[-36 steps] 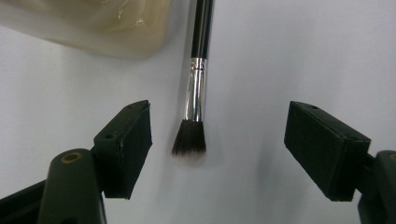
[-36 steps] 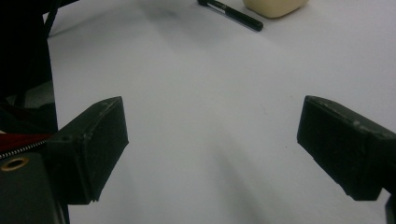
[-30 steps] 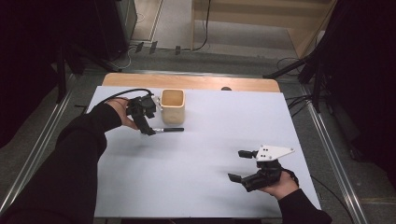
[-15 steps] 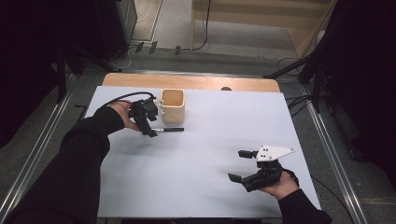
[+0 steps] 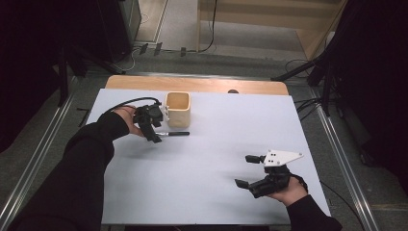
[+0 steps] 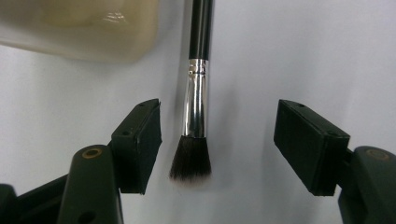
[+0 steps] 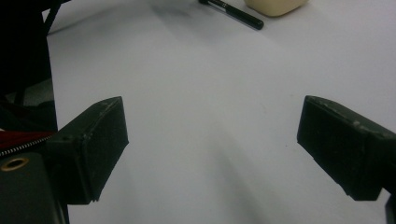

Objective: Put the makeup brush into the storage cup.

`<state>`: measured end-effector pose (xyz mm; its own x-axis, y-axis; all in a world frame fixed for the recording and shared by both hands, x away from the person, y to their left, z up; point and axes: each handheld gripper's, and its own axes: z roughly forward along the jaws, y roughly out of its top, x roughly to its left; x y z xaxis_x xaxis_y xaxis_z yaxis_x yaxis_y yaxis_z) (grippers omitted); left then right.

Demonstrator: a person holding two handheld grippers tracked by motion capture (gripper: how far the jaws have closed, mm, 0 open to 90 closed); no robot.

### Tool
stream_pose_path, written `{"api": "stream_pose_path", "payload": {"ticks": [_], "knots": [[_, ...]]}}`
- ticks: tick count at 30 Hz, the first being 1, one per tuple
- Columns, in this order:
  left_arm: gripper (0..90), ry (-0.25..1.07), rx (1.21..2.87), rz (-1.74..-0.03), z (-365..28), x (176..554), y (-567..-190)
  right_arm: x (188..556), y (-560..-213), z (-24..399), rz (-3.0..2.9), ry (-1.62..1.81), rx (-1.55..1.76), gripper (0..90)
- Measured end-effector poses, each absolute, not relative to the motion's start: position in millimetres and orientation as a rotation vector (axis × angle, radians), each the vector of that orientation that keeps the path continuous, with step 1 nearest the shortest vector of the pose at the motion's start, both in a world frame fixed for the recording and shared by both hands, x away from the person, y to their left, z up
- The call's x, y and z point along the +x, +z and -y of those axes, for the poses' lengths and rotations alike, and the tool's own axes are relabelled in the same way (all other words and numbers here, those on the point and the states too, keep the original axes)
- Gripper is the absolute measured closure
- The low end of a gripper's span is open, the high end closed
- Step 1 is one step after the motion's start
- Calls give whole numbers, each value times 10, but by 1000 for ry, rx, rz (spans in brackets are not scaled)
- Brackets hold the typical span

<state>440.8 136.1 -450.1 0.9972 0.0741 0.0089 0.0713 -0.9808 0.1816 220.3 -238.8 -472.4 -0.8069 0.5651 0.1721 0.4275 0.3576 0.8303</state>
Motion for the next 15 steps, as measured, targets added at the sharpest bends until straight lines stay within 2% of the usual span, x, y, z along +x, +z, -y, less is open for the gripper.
{"api": "stream_pose_path", "payload": {"ticks": [9,15], "knots": [[462,31,2972,-97,-1347,4398,-4572,2200,-4728,2381,-2475,1426,903,92],[520,49,2975,-93,-1327,4384,-4599,2201,-4728,2381,-2474,1428,902,92]]}}
